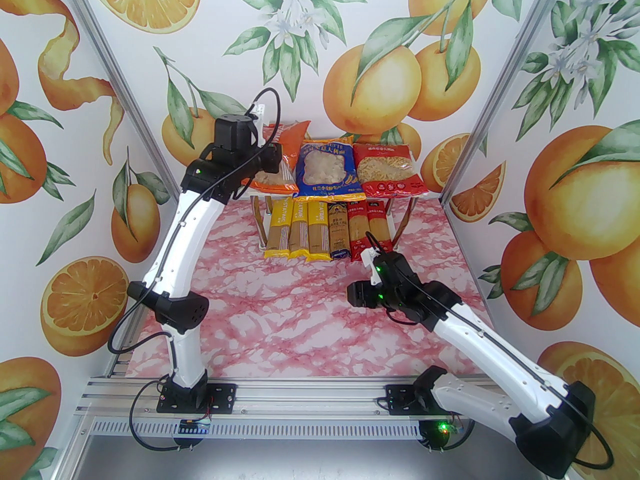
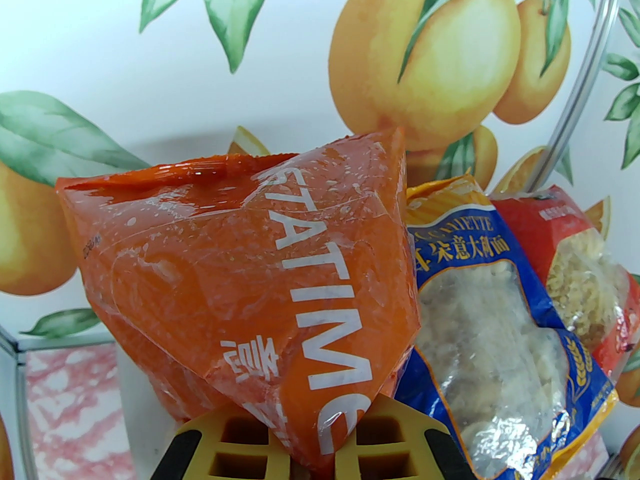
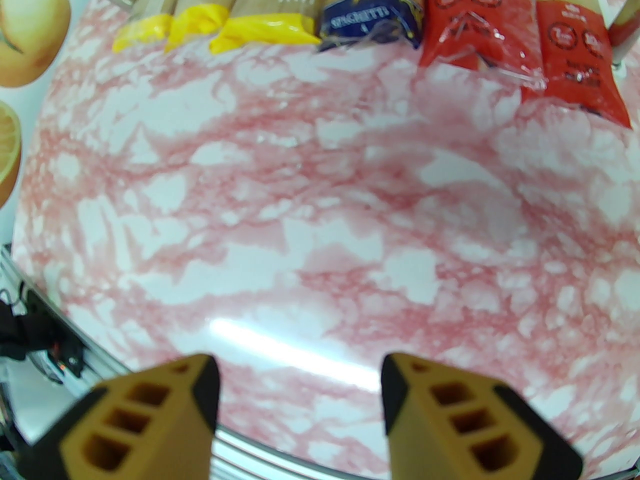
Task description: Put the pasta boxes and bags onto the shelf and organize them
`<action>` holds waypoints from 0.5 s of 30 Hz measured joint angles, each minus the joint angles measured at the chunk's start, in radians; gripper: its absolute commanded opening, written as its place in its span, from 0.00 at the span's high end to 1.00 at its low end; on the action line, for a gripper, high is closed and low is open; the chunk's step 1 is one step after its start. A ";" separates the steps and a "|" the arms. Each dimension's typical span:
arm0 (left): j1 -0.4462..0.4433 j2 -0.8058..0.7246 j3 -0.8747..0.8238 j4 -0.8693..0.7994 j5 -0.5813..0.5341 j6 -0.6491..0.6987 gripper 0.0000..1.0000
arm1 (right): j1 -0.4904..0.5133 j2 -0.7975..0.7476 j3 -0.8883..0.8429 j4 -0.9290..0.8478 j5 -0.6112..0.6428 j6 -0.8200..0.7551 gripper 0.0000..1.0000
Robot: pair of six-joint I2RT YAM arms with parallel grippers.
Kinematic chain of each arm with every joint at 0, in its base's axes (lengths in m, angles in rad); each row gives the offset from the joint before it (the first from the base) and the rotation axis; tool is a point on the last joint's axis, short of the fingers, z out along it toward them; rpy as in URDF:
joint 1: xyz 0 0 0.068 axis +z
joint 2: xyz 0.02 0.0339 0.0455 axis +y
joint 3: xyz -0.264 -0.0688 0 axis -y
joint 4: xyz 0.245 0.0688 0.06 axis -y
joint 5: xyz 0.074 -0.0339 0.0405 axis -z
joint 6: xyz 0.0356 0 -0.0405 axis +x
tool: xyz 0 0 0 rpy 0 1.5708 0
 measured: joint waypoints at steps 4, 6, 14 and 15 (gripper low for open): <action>-0.016 0.013 0.005 0.003 -0.039 -0.008 1.00 | 0.000 -0.006 -0.014 0.002 0.000 0.000 0.41; -0.025 0.020 0.005 0.007 -0.063 -0.014 1.00 | 0.000 -0.007 -0.019 0.005 0.000 0.000 0.41; -0.043 0.043 0.005 0.029 -0.127 -0.036 1.00 | 0.000 -0.019 -0.037 0.007 0.000 0.003 0.40; -0.046 0.044 0.006 0.032 -0.140 -0.039 1.00 | 0.000 -0.021 -0.040 0.008 0.000 0.003 0.40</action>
